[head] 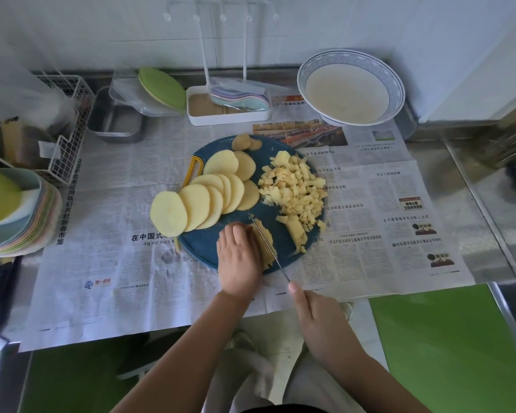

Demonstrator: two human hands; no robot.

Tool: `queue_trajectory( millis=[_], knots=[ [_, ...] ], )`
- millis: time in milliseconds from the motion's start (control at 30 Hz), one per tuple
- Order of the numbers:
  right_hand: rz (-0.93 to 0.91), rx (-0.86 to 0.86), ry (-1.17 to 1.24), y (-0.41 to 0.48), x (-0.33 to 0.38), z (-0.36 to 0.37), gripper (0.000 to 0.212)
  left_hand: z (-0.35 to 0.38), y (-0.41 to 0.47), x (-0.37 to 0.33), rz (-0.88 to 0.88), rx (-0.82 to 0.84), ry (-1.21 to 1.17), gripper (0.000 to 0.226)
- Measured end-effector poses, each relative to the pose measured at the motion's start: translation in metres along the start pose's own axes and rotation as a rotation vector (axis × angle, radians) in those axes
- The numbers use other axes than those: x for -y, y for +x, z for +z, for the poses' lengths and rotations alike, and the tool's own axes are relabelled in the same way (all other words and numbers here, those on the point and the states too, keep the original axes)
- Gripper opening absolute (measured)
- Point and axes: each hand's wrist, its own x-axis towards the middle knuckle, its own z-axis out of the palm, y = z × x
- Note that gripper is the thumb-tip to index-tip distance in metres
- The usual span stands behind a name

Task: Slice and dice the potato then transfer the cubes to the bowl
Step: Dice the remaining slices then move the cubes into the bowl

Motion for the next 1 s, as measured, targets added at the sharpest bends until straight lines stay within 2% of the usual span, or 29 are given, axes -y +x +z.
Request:
queue_trajectory(
  millis=[100,267,567,767,867,1000],
  knots=[
    [-0.021,-0.019,-0.084,-0.003,0.002,0.004,0.045,0.001,-0.001,0.002,0.008,0.017,0.019,0.019],
    [0.059,0.043,0.022,0.003,0.01,-0.003,0.053,0.003,0.0,0.004,0.045,0.002,0.016,0.01],
    [0.116,0.074,-0.085,0.021,0.01,0.011,0.051,0.008,0.0,0.004,0.044,-0.013,0.046,0.009],
    [0.098,0.009,0.112,0.021,-0.003,0.014,0.049,0.006,-0.001,0.002,0.025,-0.038,0.036,0.019],
    [0.135,-0.038,0.258,0.025,-0.015,0.011,0.059,0.004,0.0,-0.001,0.016,-0.03,0.017,0.019],
    [0.169,0.014,0.34,0.027,-0.023,-0.002,0.065,-0.001,0.0,-0.001,0.005,-0.016,-0.024,0.02]
  ],
)
